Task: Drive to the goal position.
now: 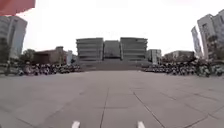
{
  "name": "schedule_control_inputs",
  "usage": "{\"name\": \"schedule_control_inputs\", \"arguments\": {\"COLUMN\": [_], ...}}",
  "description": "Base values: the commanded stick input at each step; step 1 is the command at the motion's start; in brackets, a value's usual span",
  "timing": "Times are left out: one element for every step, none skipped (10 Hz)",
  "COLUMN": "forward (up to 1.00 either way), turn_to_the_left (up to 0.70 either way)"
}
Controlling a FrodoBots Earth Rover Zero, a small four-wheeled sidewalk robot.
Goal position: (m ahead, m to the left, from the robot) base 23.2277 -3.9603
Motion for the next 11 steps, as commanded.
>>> {"name": "schedule_control_inputs", "arguments": {"forward": [0.6, 0.6, 0.6, 0.6, 0.6, 0.6, 0.6, 0.6, 0.6, 0.6, 0.6], "turn_to_the_left": [0.04, 0.0, 0.0, 0.0, 0.0, 0.0, 0.0, 0.0, 0.0, 0.0, 0.0]}}
